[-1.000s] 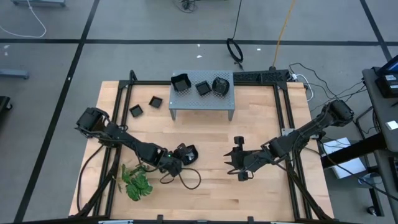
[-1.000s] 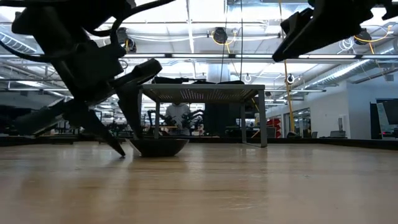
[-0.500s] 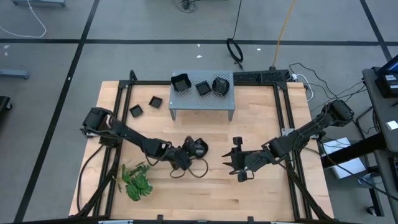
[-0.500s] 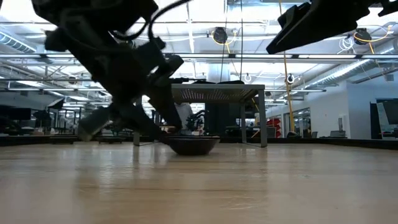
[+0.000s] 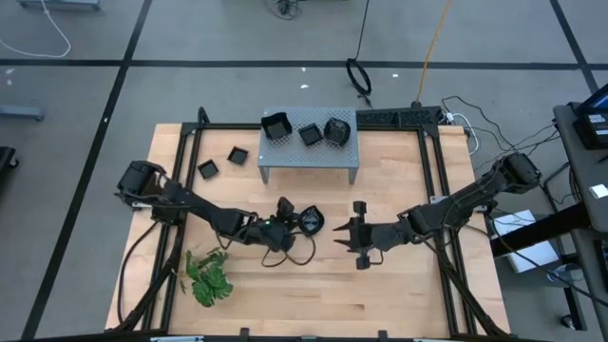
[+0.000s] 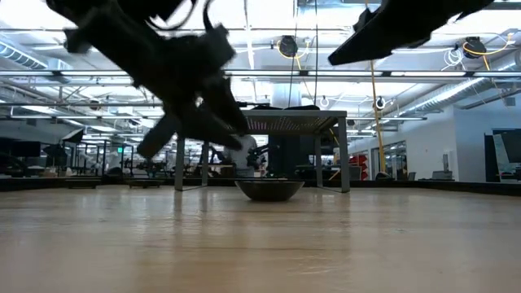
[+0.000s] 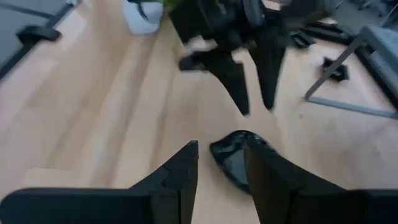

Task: Pick & Place Mini shaped plates
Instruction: Stack the black leaf shaped plate on top of the black leaf shaped plates on the shelf

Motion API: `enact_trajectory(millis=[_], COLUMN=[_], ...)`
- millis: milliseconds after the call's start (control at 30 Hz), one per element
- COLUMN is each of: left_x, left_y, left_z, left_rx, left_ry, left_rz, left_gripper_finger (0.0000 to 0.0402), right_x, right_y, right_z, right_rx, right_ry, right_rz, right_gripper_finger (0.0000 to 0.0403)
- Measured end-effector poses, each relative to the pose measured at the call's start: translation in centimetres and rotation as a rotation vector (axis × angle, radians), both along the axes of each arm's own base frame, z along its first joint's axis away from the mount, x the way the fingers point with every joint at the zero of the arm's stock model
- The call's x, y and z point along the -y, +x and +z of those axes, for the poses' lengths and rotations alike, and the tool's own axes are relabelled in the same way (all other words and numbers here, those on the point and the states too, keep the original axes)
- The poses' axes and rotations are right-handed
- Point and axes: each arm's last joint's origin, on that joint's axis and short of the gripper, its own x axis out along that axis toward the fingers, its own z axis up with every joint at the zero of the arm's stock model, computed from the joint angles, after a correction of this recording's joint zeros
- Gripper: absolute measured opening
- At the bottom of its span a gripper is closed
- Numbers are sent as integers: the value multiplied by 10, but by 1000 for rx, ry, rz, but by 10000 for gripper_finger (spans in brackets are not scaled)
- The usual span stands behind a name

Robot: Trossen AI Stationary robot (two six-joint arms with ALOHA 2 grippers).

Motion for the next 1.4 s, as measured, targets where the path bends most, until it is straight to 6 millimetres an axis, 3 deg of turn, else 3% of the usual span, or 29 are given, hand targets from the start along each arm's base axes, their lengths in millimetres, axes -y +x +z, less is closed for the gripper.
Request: enact_trajectory(millis=[300, 600, 900, 1133, 1400], left_x=[12, 7, 3, 2, 2], left_y=[-30, -57, -65, -66, -66], left_z=[58, 108, 116, 113, 112], left_rx=[251, 503, 525, 506, 501], left_ry=[-140, -388, -422, -427, -427], left_rz=[206, 318, 333, 354, 359], left_gripper_finger=[147, 147, 147, 147, 147], right_x=[27, 35, 42, 50, 53], right_y=[7, 27, 52, 71, 71], right_z=[-20, -74, -124, -136, -136], right_rx=[0, -3, 30, 26, -15], right_ry=[-120, -394, -513, -532, -485], right_rz=[67, 311, 336, 309, 288], right_gripper_finger=[182, 211, 199, 185, 120])
